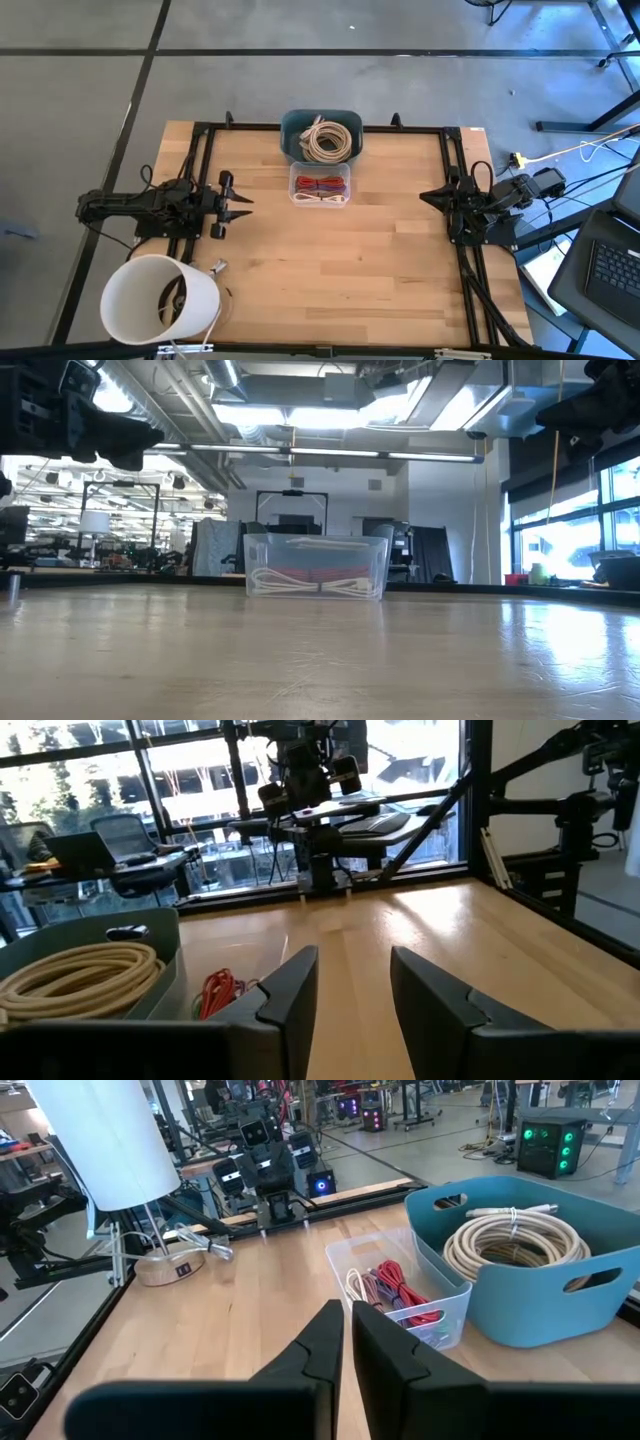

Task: Pick & Place USB Port
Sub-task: Return to Home Position

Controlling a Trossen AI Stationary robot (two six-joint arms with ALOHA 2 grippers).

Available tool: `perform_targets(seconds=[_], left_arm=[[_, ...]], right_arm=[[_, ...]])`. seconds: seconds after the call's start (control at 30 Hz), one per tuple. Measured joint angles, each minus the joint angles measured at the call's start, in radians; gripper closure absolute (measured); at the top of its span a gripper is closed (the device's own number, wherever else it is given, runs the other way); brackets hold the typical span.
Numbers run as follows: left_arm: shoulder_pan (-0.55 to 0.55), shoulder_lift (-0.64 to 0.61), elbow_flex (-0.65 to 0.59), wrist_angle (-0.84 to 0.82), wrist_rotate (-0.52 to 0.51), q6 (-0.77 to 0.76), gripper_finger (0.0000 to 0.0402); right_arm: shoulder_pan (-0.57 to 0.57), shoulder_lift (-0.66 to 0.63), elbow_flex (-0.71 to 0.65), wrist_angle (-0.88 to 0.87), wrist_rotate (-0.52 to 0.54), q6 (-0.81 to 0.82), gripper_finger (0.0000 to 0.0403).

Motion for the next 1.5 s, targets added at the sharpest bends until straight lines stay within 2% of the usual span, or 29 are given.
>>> perform_targets(seconds=[0.57,0.73,0.9,0.97,1.37,1.5], left_arm=[[0.0,0.0,0.0,0.001,-0.002,0.0,0.0278],[0.0,0.0,0.0,0.001,-0.002,0.0,0.0281],[0.0,0.0,0.0,0.001,-0.002,0.0,0.0278],[0.0,0.0,0.0,0.001,-0.002,0.0,0.0277],[0.0,0.0,0.0,0.002,-0.002,0.0,0.0279],[0.0,0.0,0.0,0.002,-0.002,0.0,0.0277]], right_arm=[[0.0,0.0,0.0,-0.014,-0.003,-0.003,0.0373],[0.0,0.0,0.0,-0.109,-0.121,-0.06,0.0373],[-0.005,0.0,-0.022,-0.087,-0.192,-0.082,0.0373],[-0.044,0.0,-0.031,-0.074,-0.218,-0.093,0.0373],[-0.388,-0.002,-0.068,-0.019,-0.583,-0.157,0.0373],[-0.435,-0.006,-0.068,-0.013,-0.609,-0.154,0.0373]])
